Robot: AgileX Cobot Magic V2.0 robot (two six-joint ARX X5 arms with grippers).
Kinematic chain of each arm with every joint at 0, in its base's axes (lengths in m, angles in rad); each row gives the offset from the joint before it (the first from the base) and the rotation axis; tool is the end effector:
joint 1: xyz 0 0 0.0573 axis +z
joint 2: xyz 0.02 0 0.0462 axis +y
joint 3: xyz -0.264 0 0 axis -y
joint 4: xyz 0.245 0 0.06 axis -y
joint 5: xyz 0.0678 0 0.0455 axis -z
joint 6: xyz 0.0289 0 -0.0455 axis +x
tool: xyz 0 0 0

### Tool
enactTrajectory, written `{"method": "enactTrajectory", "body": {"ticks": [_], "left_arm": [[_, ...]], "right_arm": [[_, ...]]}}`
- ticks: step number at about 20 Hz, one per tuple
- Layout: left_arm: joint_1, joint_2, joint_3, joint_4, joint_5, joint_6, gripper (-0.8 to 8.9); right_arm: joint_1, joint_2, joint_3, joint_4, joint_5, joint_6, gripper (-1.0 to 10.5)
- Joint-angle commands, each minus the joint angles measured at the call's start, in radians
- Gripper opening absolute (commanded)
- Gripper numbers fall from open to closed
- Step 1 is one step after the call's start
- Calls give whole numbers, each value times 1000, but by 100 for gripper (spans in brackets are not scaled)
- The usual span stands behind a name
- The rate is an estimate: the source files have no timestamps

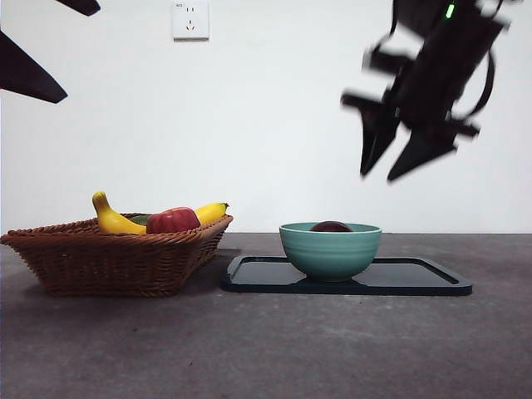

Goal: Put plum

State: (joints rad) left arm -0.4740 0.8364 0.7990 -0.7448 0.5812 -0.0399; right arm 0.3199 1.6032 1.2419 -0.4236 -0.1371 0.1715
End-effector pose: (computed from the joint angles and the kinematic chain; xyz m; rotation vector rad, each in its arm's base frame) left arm 0.1310 -0.0850 0.2854 -0.0780 0.8368 -0.9825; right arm 0.3283 0.1129 0.2687 0.0875 0.8225 0.3641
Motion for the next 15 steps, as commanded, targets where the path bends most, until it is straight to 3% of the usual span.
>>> {"method": "enactTrajectory", "body": {"ticks": [1,8,15], "left_arm": [[-5,3,7,9,7,2,374],[-5,3,7,11,7,2,374],[-5,3,7,11,7,2,374]], "right_arm": [[5,-93,23,-66,-23,-37,204],[6,-426,5,-343,-96,-82,204],[37,-739,-261,-347,-203,-82,204]]}}
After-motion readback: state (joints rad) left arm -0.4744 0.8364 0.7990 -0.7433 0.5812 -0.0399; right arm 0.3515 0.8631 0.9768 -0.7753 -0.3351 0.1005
